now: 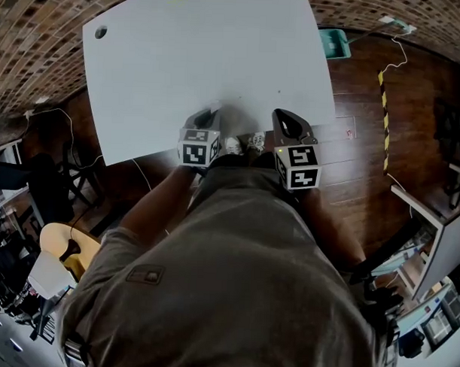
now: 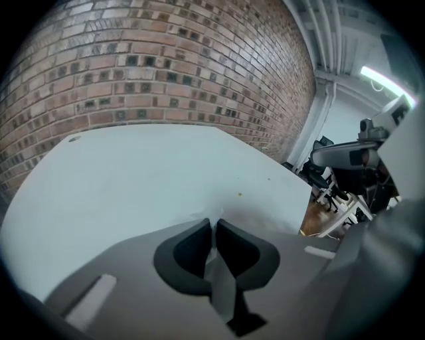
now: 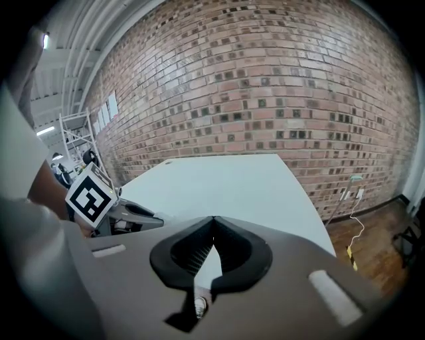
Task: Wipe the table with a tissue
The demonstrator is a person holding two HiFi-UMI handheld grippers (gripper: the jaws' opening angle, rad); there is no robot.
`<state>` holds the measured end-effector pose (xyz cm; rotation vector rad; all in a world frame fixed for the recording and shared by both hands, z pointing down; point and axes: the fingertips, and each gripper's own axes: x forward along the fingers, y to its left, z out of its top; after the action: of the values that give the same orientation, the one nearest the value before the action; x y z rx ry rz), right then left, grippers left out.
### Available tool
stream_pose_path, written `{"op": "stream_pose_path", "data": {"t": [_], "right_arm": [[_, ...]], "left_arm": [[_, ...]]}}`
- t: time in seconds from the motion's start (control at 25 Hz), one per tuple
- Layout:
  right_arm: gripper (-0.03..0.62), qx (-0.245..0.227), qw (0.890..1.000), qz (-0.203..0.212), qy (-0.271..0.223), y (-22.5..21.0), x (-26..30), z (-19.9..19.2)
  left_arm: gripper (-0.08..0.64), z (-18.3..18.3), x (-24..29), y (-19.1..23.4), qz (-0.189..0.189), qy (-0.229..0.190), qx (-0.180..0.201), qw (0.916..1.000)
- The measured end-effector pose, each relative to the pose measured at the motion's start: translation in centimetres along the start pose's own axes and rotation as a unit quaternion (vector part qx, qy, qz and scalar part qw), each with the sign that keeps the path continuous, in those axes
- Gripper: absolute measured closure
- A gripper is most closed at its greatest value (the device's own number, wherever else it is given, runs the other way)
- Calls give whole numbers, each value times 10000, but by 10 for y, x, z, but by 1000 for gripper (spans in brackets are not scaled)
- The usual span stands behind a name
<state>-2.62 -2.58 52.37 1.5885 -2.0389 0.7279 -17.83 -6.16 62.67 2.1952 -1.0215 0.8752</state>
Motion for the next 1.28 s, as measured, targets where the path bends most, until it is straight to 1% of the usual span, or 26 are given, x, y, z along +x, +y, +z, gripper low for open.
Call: {"op": "stream_pose_path", "data": {"t": [0.2, 0.48, 0.64, 0.8, 0.96, 1.28], "right_arm": [[578, -91, 9999, 90, 8, 16, 4, -1], [578, -326, 9989, 317, 103, 36, 12, 5], [578, -480, 9982, 344, 54, 36, 18, 12], [578, -552, 9980, 314, -29, 21, 20, 20], [578, -592, 9974, 380, -147, -3, 19, 32], [578, -688, 9960, 567, -101, -55, 12, 41]], "left_arm": [[537, -4, -13, 43, 397, -122, -360, 9985], [537, -9, -33, 97, 968, -104, -763, 9923], [537, -11, -38, 115, 1179, -105, -851, 9893], [537, -10, -36, 114, 1338, -78, -876, 9871], [537, -7, -25, 104, 1405, -59, -992, 9851], [537, 17, 6, 44, 1328, -14, -891, 9871]]}}
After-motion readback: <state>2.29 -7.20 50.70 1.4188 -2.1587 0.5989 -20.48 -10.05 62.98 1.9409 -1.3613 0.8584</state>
